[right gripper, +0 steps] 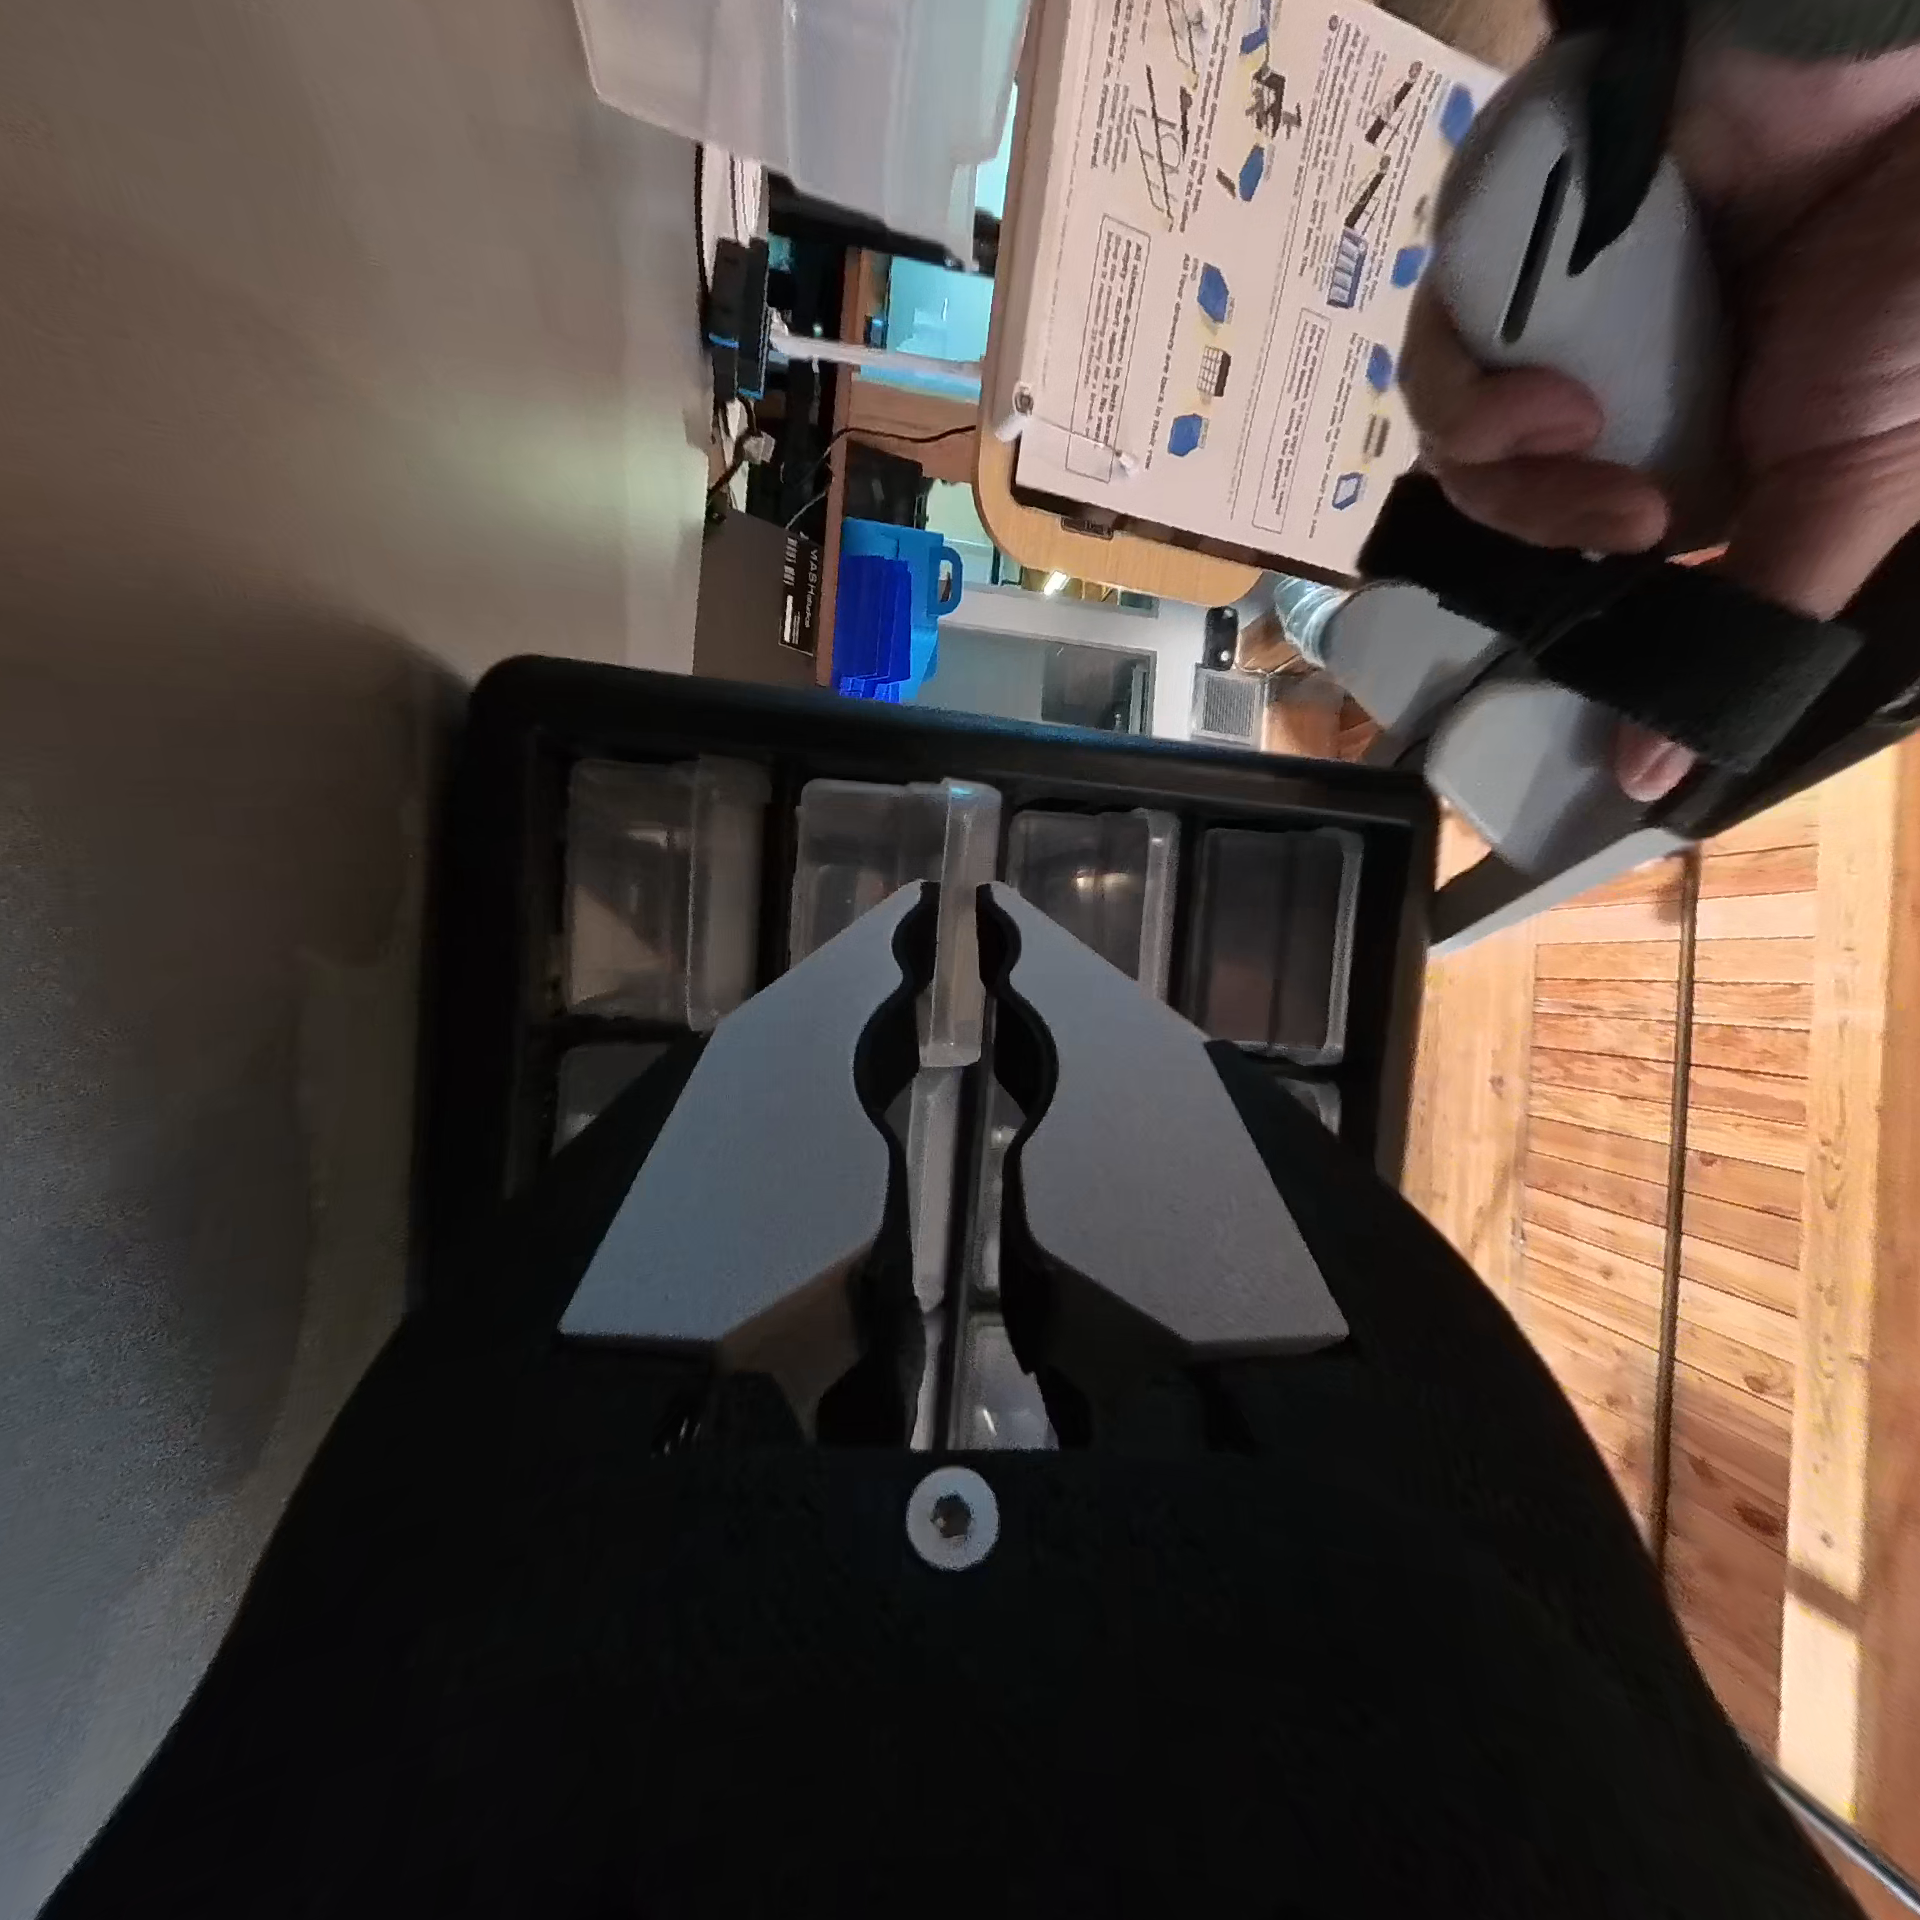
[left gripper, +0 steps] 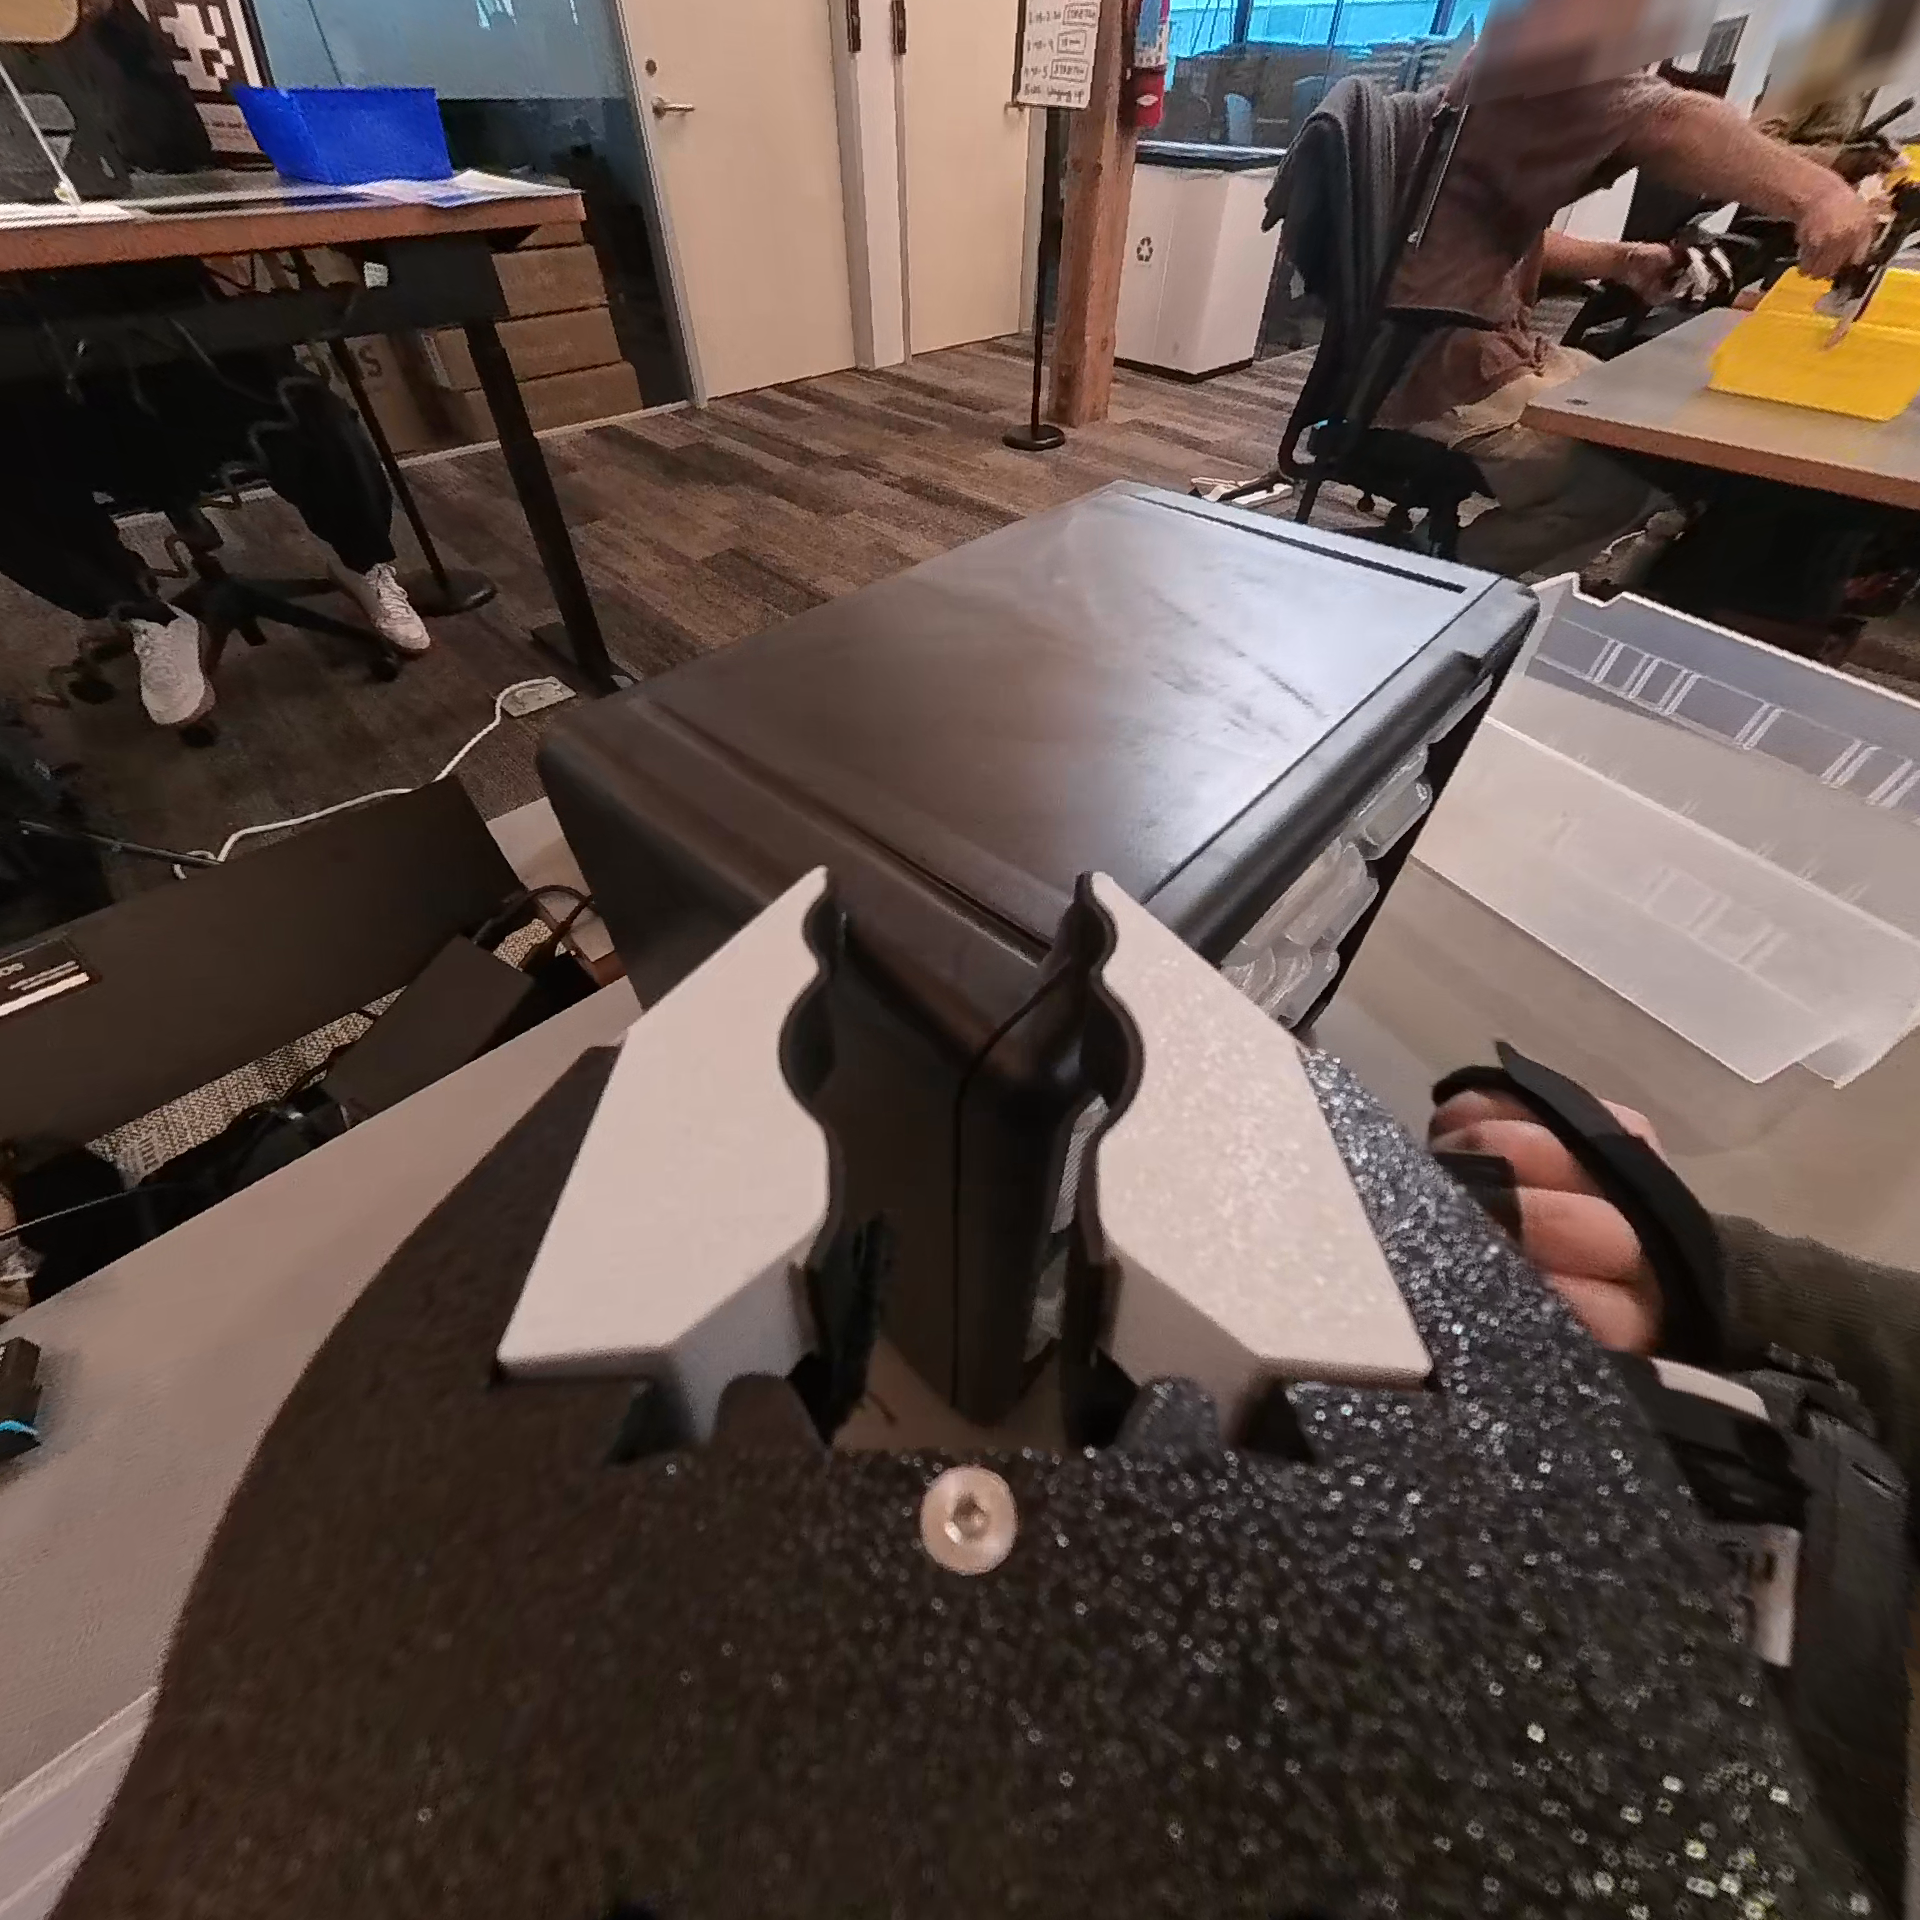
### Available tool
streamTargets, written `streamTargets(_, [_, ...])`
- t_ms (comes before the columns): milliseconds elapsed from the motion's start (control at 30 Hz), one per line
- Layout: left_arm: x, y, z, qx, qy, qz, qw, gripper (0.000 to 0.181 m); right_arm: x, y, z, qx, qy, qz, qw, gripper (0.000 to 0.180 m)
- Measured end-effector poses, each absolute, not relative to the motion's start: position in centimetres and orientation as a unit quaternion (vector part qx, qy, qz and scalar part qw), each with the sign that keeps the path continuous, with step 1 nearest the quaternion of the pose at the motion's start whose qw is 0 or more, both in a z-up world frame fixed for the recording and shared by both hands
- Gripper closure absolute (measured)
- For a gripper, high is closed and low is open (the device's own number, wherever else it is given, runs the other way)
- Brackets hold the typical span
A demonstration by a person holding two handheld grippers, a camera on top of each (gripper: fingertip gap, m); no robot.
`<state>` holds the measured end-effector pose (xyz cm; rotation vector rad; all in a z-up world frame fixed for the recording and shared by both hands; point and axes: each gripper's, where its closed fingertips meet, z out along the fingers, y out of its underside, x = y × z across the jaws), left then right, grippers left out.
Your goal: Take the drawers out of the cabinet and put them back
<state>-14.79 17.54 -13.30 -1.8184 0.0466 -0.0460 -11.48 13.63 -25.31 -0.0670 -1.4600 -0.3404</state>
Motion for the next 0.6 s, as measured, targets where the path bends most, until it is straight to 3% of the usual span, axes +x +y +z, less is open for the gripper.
streamTargets(167, [-14.7, 17.5, -13.3, -0.788, 0.023, -0.018, 0.615, 0.140, -9.4, 11.6, -26.0, -0.023, -0.674, -0.144, 0.724, 0.170])
streamTargets(367, [-14.8, 17.6, -13.3, -0.787, 0.022, -0.025, 0.616, 0.139, -10.4, 13.1, -25.9, -0.094, -0.677, -0.109, 0.722, 0.091])
streamTargets(467, [-14.8, 17.6, -13.3, -0.787, 0.022, -0.025, 0.616, 0.139, -11.9, 15.0, -26.1, -0.131, -0.676, -0.128, 0.714, 0.091])
streamTargets(600, [-14.7, 17.6, -13.3, -0.787, 0.024, -0.021, 0.616, 0.139, -12.1, 15.1, -27.1, -0.124, -0.685, -0.168, 0.698, 0.117])
